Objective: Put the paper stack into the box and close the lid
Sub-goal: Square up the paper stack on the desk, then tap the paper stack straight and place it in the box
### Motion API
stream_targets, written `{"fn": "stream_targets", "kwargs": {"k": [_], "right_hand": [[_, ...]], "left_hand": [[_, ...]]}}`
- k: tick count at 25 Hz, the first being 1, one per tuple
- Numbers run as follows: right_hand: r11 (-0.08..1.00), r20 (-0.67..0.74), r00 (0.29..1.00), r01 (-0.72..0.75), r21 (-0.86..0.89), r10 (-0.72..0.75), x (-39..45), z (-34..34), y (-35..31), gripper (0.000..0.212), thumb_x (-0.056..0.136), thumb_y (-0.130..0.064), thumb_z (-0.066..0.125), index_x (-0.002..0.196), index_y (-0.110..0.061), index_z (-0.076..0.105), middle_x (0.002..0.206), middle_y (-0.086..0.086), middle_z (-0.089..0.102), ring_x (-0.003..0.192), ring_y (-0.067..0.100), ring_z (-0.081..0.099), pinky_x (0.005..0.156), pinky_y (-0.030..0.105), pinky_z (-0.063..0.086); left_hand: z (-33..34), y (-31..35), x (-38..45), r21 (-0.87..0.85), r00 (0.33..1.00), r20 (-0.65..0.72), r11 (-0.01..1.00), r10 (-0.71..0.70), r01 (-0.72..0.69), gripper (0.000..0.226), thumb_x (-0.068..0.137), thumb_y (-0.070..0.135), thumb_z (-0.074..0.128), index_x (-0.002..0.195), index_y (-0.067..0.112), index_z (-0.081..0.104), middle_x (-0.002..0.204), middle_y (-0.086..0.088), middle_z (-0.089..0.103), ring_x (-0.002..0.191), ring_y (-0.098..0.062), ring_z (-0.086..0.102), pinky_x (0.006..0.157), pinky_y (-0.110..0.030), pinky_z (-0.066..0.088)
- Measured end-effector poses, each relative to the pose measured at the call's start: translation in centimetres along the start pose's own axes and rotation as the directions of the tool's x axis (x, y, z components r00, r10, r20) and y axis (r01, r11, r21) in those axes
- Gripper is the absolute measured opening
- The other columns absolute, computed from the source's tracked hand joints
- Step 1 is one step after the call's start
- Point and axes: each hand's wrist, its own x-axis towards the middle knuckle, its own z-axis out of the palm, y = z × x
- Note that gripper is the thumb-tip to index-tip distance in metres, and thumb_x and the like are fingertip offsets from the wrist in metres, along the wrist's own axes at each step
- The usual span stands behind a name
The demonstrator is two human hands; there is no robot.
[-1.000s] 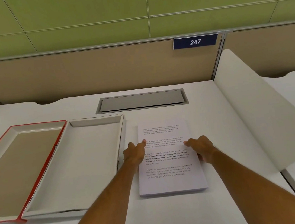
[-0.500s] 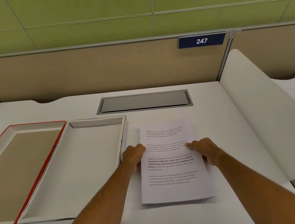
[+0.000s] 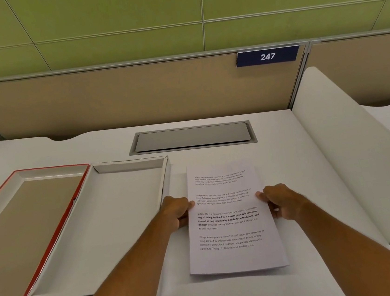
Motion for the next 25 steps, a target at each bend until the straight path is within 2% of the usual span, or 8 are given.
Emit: {"fn": "stream_targets", "kwargs": {"k": [2, 3, 5, 8, 13, 18, 22, 25], "right_hand": [[0.999, -0.007, 0.999, 0.035, -0.023, -0.036, -0.3, 0.1, -0.3, 0.009, 0.091, -0.005, 0.059, 0.098, 0.000, 0.061, 0.092, 0.017, 0.068, 0.080, 0.031, 0.065, 0.079, 0.045, 0.057], [0.998, -0.004, 0.998, 0.058, -0.028, -0.058, -0.6, 0.1, -0.6, 0.010, 0.092, -0.005, 0.058, 0.099, 0.000, 0.061, 0.095, 0.017, 0.069, 0.082, 0.031, 0.066, 0.080, 0.046, 0.057], [0.991, 0.010, 0.991, 0.135, -0.021, -0.135, -1.8, -0.4, -1.6, 0.008, 0.093, -0.006, 0.057, 0.096, -0.002, 0.063, 0.099, 0.016, 0.071, 0.085, 0.030, 0.067, 0.071, 0.042, 0.056], [0.943, 0.040, 0.942, 0.333, 0.001, -0.333, -3.7, -1.7, -3.8, 0.009, 0.094, -0.005, 0.055, 0.094, -0.006, 0.065, 0.099, 0.013, 0.073, 0.087, 0.027, 0.070, 0.065, 0.035, 0.055], [0.802, 0.035, 0.802, 0.597, -0.013, -0.597, -6.7, -3.0, -5.8, 0.013, 0.094, -0.008, 0.059, 0.107, -0.006, 0.060, 0.103, 0.011, 0.070, 0.094, 0.029, 0.071, 0.070, 0.036, 0.061], [0.763, 0.025, 0.763, 0.646, 0.009, -0.646, -8.0, -2.9, -4.7, 0.012, 0.094, -0.009, 0.060, 0.105, -0.011, 0.059, 0.102, 0.011, 0.071, 0.096, 0.031, 0.070, 0.079, 0.042, 0.060], [0.772, 0.105, 0.767, 0.636, 0.000, -0.633, -8.3, -2.9, -3.9, 0.018, 0.093, -0.006, 0.061, 0.110, -0.010, 0.059, 0.105, 0.013, 0.072, 0.099, 0.033, 0.070, 0.087, 0.047, 0.059], [0.768, 0.091, 0.763, 0.639, 0.045, -0.640, -9.1, -2.9, -5.2, 0.026, 0.089, -0.007, 0.063, 0.115, -0.005, 0.060, 0.106, 0.011, 0.073, 0.102, 0.032, 0.069, 0.080, 0.038, 0.058]], "left_hand": [[0.1, 0.3, -0.6, 0.001, 0.999, -0.001, 0.999, 0.036, -0.036, 0.021, 0.083, 0.000, 0.070, 0.103, -0.006, 0.064, 0.096, -0.021, 0.074, 0.083, -0.031, 0.073, 0.068, -0.040, 0.061], [0.1, 0.6, -0.9, -0.002, 0.998, -0.001, 0.998, 0.067, -0.067, 0.019, 0.083, -0.001, 0.069, 0.101, -0.006, 0.064, 0.098, -0.020, 0.074, 0.082, -0.029, 0.072, 0.062, -0.035, 0.059], [-0.2, 1.6, -1.9, -0.017, 0.990, 0.013, 0.989, 0.144, -0.144, 0.010, 0.084, -0.002, 0.069, 0.093, -0.003, 0.065, 0.099, -0.017, 0.074, 0.079, -0.023, 0.072, 0.056, -0.028, 0.056], [-1.1, 3.8, -4.0, -0.009, 0.946, 0.062, 0.948, 0.318, -0.318, 0.006, 0.086, 0.000, 0.067, 0.090, 0.003, 0.066, 0.100, -0.013, 0.074, 0.082, -0.018, 0.072, 0.059, -0.024, 0.059], [-2.6, 6.2, -6.9, 0.098, 0.807, 0.077, 0.802, 0.585, -0.590, 0.019, 0.087, 0.005, 0.068, 0.105, 0.002, 0.065, 0.104, -0.016, 0.073, 0.098, -0.028, 0.070, 0.090, -0.041, 0.057], [-2.9, 5.2, -8.1, 0.181, 0.731, 0.047, 0.714, 0.680, -0.676, 0.018, 0.086, 0.012, 0.070, 0.104, 0.007, 0.068, 0.100, -0.009, 0.073, 0.098, -0.027, 0.068, 0.089, -0.037, 0.055], [-3.1, 3.7, -8.2, 0.177, 0.746, 0.033, 0.731, 0.665, -0.660, 0.019, 0.085, 0.011, 0.071, 0.103, 0.006, 0.066, 0.101, -0.010, 0.073, 0.099, -0.030, 0.067, 0.091, -0.041, 0.055], [-3.3, 4.9, -9.0, 0.130, 0.746, 0.052, 0.736, 0.664, -0.664, 0.018, 0.083, 0.007, 0.070, 0.099, 0.010, 0.063, 0.102, -0.012, 0.072, 0.099, -0.030, 0.068, 0.092, -0.044, 0.055]]}}
